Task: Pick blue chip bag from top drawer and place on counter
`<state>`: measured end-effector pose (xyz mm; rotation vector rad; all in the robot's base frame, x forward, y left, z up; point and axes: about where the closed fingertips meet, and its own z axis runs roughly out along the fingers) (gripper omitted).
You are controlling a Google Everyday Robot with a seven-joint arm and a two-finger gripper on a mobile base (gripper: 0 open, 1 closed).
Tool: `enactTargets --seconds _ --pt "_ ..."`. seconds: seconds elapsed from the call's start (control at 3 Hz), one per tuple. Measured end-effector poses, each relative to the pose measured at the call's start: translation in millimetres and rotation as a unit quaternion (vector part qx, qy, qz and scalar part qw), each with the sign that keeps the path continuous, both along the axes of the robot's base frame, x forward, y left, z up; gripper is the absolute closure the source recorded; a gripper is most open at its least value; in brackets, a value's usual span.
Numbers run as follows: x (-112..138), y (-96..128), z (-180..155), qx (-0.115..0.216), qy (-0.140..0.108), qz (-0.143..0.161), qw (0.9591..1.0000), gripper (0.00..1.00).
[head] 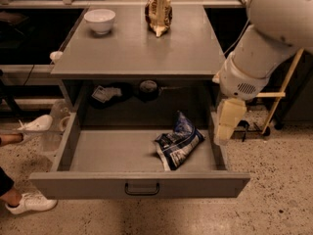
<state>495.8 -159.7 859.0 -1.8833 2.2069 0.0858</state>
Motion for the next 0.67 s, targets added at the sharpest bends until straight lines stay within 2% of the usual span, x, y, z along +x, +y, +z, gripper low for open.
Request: enactTargets --seconds 0.33,0.67 --pt "46.0 47.5 -62.4 0.027 0.002 0.014 0.9995 0.00" --pt "46.0 47.5 -62.4 0.027 0.002 0.014 0.9995 0.00"
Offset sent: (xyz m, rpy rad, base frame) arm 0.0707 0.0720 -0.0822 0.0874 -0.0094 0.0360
